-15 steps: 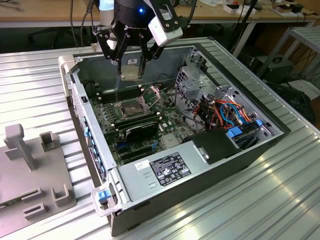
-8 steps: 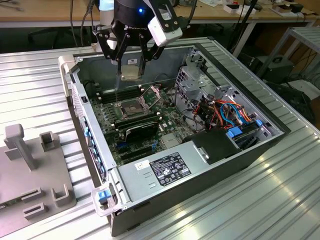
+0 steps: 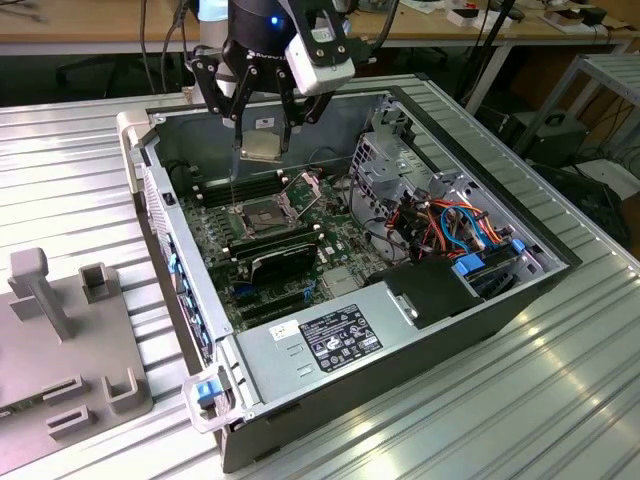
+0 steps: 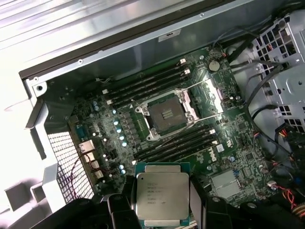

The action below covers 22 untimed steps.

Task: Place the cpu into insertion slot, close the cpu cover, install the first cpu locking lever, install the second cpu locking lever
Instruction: 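Place the cpu into insertion slot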

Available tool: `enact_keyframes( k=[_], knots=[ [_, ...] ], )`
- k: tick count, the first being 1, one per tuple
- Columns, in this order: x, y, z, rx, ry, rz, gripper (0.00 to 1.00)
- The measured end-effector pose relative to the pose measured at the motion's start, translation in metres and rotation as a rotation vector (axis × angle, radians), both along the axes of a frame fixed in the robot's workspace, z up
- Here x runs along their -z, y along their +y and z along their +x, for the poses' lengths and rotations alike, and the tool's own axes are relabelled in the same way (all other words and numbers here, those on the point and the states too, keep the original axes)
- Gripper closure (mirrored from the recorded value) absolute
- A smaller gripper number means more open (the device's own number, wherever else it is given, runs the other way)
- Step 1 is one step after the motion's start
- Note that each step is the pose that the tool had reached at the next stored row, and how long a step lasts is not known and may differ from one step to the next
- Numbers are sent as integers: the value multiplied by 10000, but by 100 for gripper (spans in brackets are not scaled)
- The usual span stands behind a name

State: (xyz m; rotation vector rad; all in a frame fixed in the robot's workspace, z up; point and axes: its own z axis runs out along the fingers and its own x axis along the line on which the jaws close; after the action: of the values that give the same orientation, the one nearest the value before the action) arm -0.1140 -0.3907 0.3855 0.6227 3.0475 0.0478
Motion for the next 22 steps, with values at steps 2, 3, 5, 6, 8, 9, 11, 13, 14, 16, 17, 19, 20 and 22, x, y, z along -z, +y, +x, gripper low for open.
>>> enact_keyframes(
  k=[2,3,5,6,8,9,11,13,14,16,17,19,20,22],
  knots=[
    [1,0,0,269,0,-1,45],
    [2,0,0,390,0,0,45],
    [3,0,0,607,0,0,45],
    [3,0,0,725,0,0,45],
    [4,0,0,989,-1,0,45],
    [5,0,0,1189,0,0,45],
    [6,0,0,1455,-1,1,45],
    [7,0,0,1685,0,0,45],
    [7,0,0,1829,0,0,45],
    [9,0,0,2096,0,0,45],
    [10,0,0,2225,0,0,45],
    [11,0,0,2474,0,-1,45],
    [11,0,0,2530,1,-1,45],
    [11,0,0,2542,0,0,45]
  ],
)
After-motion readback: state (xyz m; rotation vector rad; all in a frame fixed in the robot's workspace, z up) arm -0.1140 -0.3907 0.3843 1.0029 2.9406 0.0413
